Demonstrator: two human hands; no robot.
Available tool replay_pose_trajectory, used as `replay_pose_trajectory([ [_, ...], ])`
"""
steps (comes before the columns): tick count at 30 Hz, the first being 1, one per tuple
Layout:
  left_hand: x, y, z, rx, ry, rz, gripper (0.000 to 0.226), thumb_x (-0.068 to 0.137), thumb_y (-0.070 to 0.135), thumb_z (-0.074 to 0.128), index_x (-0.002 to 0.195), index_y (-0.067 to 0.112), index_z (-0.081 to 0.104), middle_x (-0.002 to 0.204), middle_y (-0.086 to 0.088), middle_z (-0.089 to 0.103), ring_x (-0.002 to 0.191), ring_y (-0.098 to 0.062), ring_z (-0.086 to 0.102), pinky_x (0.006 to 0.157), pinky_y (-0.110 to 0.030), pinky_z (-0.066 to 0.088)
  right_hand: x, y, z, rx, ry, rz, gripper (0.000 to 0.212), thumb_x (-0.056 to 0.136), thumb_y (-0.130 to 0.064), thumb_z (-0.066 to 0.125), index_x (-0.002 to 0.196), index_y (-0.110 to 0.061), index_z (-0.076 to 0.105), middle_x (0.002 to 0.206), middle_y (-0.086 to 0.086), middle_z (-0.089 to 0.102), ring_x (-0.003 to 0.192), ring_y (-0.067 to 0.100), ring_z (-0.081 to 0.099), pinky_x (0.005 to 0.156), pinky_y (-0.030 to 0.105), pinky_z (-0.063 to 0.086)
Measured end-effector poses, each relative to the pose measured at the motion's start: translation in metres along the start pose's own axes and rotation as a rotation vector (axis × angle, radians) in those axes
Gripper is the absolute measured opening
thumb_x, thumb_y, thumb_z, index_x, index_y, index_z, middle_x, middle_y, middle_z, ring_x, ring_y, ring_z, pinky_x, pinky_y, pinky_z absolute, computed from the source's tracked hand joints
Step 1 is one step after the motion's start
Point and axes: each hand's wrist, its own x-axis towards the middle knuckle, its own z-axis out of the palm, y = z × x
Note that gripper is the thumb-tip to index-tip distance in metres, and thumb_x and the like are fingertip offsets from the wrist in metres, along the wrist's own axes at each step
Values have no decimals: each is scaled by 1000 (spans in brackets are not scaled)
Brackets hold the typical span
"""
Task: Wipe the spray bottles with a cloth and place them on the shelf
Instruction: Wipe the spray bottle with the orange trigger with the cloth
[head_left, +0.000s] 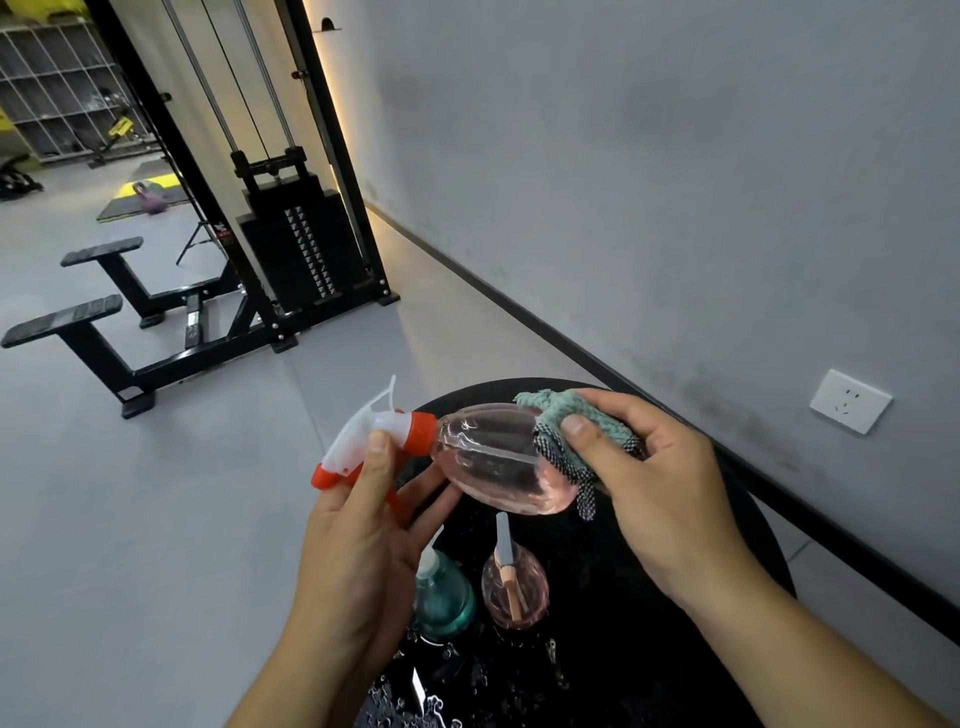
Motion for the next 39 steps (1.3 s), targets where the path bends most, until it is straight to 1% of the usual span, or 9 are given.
replay_pose_trajectory([
  [3,-1,0,2,-52,7,-23,37,99,36,63,128,13,65,119,-13,77,110,-27,76,94,-44,62,-6,-1,4,-27,-18,-27,21,93,-11,74,105,-27,78,92,-16,78,85,0,74,70,12,55],
  [7,-1,-1,7,-57,79,-16,64,86,36,76,137,3,59,109,-9,79,108,-25,77,95,-44,62,-11,-1,8,-68,-39,-81,22,91,-12,76,106,-28,77,94,-16,78,88,1,74,71,13,56],
  [14,4,-3,0,-47,211,-55,25,94,20,75,112,12,60,81,0,70,78,-18,72,84,-39,66,-21,3,12,-189,-134,-133,24,92,-14,75,110,-30,76,103,-19,74,98,1,71,77,12,56],
  [17,3,-1,1,-43,193,-100,20,92,15,73,104,13,57,84,-5,62,80,-20,69,96,-46,63,-20,5,13,-171,-101,-110,24,92,-15,75,109,-32,76,101,-18,75,95,1,72,74,13,56],
  [22,-3,10,3,109,91,-210,15,92,31,71,91,20,62,92,-6,78,83,-23,79,87,-50,64,-22,6,13,-172,-74,-132,26,92,-12,74,109,-32,75,102,-17,75,96,3,73,75,15,57],
  [25,-7,15,4,115,58,-261,22,93,39,72,100,19,67,97,-12,82,91,-31,81,86,-50,65,-21,5,11,-177,-62,-151,24,92,-13,74,109,-31,75,102,-17,75,96,4,72,75,14,56],
  [30,-9,14,5,36,103,-243,22,92,28,75,104,13,66,99,-21,81,97,-40,79,84,-49,66,-17,5,9,-282,-82,-220,23,93,-14,75,112,-26,76,106,-18,73,101,2,70,77,9,53],
  [35,-10,4,10,44,118,-171,21,94,26,73,109,13,68,103,-18,80,96,-34,80,87,-43,64,-20,7,11,-438,-49,-347,29,94,-14,73,122,-23,74,116,-18,68,110,0,66,88,11,53],
  [39,-11,-2,15,70,120,-153,15,94,23,72,103,11,68,89,-11,80,83,-29,81,74,-37,66,-26,5,18,-578,-159,-514,34,93,-15,74,127,-21,72,124,-16,64,122,2,59,102,22,52],
])
